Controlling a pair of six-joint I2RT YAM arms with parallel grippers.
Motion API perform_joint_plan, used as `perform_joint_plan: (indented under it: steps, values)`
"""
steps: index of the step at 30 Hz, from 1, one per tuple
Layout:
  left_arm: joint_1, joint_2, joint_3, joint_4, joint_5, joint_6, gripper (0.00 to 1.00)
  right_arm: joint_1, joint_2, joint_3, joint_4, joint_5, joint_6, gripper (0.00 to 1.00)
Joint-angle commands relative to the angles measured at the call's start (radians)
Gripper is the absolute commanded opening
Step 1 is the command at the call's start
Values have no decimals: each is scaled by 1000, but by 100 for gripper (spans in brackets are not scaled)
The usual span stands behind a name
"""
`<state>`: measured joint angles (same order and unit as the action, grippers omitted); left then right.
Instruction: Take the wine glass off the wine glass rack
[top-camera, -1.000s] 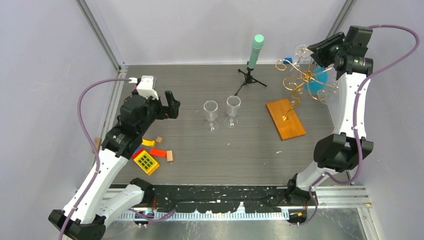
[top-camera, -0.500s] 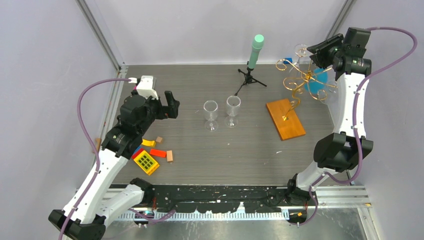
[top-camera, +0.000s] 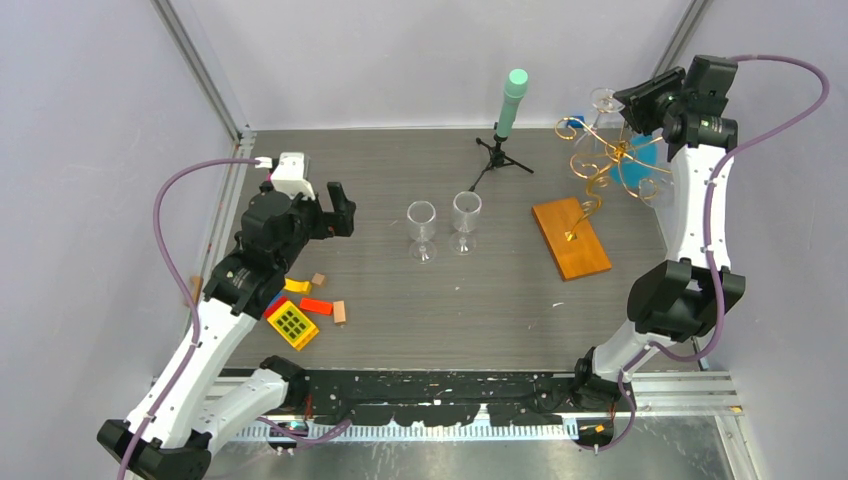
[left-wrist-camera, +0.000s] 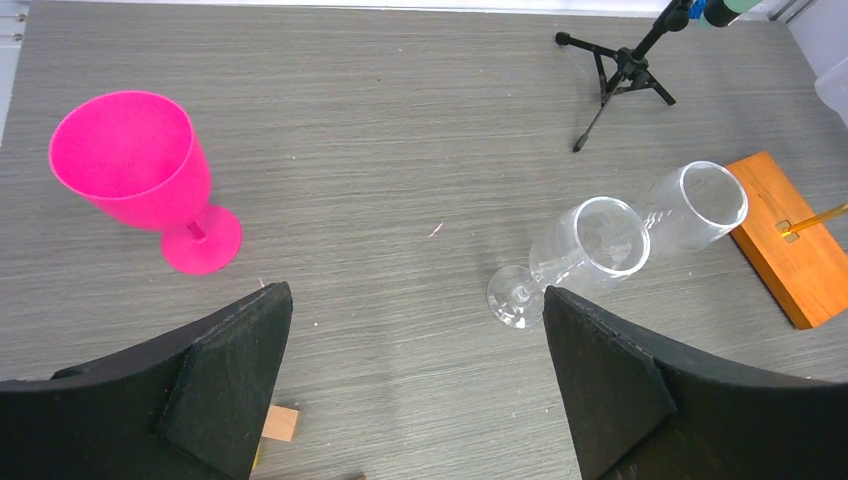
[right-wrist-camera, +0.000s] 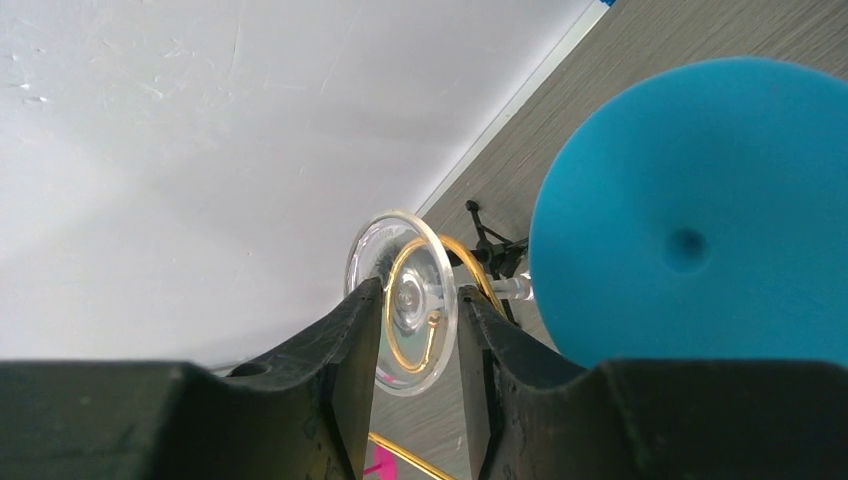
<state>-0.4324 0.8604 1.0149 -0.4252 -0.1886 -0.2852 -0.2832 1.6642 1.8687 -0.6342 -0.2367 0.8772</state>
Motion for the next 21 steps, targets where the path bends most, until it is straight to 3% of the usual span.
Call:
perform_joint_plan:
  steps: [1,12,21]
  values:
    - [-2,-20,-3,29,-21,-3,100,1,15,-8,65,-12,21,38]
    - [-2,-23,-5,27,-32,-2,100,10,9,-38,105,-10,36,27]
    - [-2,-26,-8,26,-36,0,100,9,-51,-120,206,10,73,2]
